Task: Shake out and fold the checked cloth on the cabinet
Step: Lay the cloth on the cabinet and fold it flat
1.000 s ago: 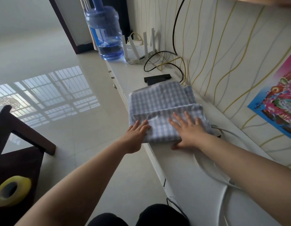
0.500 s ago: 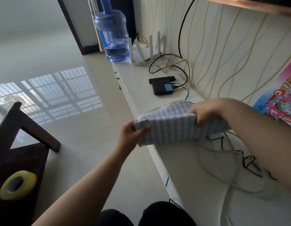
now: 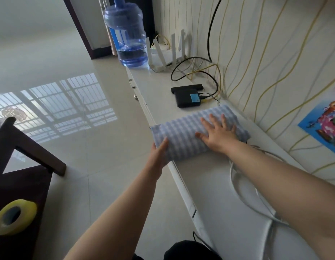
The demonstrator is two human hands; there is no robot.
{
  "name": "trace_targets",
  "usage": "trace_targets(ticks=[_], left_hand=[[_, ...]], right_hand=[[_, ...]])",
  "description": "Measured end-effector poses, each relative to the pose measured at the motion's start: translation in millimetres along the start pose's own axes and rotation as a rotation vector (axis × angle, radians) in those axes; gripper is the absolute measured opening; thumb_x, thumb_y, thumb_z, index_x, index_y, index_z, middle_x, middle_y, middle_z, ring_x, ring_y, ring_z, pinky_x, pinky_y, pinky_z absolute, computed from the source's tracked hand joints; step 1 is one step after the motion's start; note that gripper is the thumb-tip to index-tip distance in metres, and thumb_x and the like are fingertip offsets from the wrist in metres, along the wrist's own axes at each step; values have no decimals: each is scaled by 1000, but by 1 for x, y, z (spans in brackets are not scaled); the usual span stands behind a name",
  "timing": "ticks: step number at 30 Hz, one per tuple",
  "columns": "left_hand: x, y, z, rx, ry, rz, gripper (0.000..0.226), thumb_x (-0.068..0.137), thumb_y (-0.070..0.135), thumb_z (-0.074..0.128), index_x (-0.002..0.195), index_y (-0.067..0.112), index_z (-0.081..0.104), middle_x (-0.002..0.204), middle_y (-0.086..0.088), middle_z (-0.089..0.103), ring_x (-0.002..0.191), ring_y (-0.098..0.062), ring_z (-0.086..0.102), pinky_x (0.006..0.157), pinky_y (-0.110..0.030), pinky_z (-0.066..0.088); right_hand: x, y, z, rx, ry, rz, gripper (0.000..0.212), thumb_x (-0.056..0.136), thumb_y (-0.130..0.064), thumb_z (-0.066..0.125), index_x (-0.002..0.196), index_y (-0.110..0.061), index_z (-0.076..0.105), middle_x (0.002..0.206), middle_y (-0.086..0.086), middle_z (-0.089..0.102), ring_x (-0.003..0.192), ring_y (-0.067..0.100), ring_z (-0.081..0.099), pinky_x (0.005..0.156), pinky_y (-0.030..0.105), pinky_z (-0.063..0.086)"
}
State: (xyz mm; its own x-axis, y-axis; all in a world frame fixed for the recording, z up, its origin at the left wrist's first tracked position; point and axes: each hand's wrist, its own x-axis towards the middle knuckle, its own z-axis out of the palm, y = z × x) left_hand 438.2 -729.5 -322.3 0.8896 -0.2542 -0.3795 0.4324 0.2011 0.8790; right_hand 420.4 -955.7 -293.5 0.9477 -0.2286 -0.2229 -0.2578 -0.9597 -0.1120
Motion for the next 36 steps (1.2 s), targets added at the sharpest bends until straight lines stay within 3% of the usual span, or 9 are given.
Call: trace_targets(ticks=[3, 6, 10, 13, 17, 22, 27, 32, 36], left_hand=[[11, 7, 4, 211, 126, 113, 28, 93, 36, 55, 119, 24, 53, 113, -4, 65, 100, -25, 66, 83, -46, 56], [25, 21, 7, 385, 143, 139, 45, 91, 35, 59, 132, 26, 43, 123, -5, 59, 94, -23, 64, 65, -39, 58], [47, 27, 2, 546, 167, 151, 95, 81, 32, 73, 150, 28, 8, 148, -6, 32, 118, -25, 47, 92, -52, 50], [50, 22, -11, 290, 152, -80, 78, 81, 52, 66, 141, 16, 33, 137, -10, 51, 109, -25, 59, 87, -43, 53], [38, -12, -27, -234, 124, -290, 67, 92, 67, 15, 107, 18, 60, 134, 0, 55, 126, -18, 47, 106, -41, 31], [45, -9, -12, 75, 339, -292, 56, 91, 61, 36, 125, 20, 52, 138, 3, 46, 117, -21, 51, 99, -37, 39], [51, -19, -20, -356, 166, -369, 72, 89, 64, 43, 136, 9, 44, 136, -5, 50, 124, -23, 51, 107, -33, 37], [50, -16, -41, -302, 183, -387, 78, 80, 69, 52, 122, 3, 49, 108, -10, 60, 88, -19, 61, 76, -26, 46], [44, -10, -67, -178, 254, -396, 79, 71, 77, 54, 108, 7, 54, 76, -1, 58, 56, -9, 52, 52, -21, 33]], right_hand=[[7, -5, -4, 6, 2, 65, 79, 73, -83, 0, 142, -48, -15, 159, -4, -16, 143, 40, -16, 108, 68, -3], [3, -11, -1, -140, 124, -65, 74, 71, -77, -15, 138, -48, -26, 153, -7, -30, 140, 35, -27, 108, 67, -13], [8, -14, 15, -144, 78, -212, 66, 73, -76, -14, 132, -53, -31, 153, -13, -29, 142, 26, -27, 105, 63, -20], [17, -14, 15, -125, -8, -194, 70, 72, -81, -9, 136, -54, -23, 154, -15, -26, 142, 24, -25, 104, 63, -20], [15, -21, 13, -180, -22, -168, 75, 71, -83, -6, 138, -52, -21, 155, -13, -25, 143, 26, -24, 104, 65, -19], [8, -31, 13, -170, -34, -119, 69, 83, -76, 6, 141, -48, -17, 156, -11, -23, 143, 27, -24, 105, 63, -19], [7, -35, 16, -158, -52, -86, 68, 85, -74, 10, 142, -47, -17, 156, -10, -25, 142, 26, -26, 106, 61, -20], [7, -31, 16, -99, -58, -96, 68, 84, -75, 10, 142, -48, -16, 156, -11, -25, 142, 24, -27, 106, 59, -21], [8, -32, 19, -103, -57, -91, 69, 83, -76, 8, 141, -49, -18, 156, -12, -24, 142, 23, -27, 106, 58, -22]])
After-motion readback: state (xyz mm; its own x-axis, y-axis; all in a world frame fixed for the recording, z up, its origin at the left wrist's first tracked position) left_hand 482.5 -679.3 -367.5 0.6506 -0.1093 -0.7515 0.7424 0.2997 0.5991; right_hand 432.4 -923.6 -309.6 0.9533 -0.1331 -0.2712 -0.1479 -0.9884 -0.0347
